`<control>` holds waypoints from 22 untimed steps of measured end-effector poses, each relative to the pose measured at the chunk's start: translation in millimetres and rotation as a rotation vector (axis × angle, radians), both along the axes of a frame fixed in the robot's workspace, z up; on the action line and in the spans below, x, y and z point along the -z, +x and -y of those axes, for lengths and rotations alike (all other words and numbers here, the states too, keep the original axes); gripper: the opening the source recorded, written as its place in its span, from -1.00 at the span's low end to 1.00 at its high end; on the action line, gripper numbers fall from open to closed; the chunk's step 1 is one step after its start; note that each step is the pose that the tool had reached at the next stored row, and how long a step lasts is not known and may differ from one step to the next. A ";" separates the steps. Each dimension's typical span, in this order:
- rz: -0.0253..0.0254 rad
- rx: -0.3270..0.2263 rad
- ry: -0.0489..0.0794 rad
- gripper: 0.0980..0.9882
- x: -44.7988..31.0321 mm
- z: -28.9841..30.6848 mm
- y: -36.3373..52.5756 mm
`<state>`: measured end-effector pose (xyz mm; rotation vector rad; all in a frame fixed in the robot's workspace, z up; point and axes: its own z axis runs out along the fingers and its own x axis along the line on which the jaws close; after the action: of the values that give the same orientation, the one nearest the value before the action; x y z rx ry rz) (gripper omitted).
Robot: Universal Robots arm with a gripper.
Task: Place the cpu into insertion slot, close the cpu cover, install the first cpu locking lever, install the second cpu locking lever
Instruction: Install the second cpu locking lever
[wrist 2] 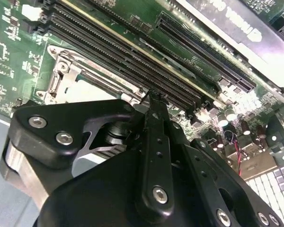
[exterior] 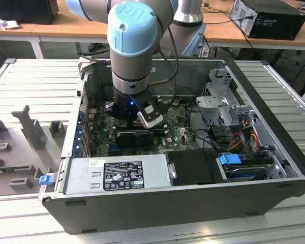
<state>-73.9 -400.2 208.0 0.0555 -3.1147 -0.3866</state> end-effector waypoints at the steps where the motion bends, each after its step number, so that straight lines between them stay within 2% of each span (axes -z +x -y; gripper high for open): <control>1: 0.0000 0.000 0.002 -0.98 1.4 0.0 -0.1; 4: -0.0001 0.000 0.010 -0.98 4.7 0.0 -0.2; 12: 0.0000 0.000 0.048 -0.98 9.6 0.0 -1.2; 17: -0.0001 0.000 0.054 -0.98 14.0 0.1 -2.4; 22: 0.0003 0.000 0.057 -0.98 10.7 -0.1 -3.7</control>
<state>-77.6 -400.1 197.3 0.0557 -3.1037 -0.4753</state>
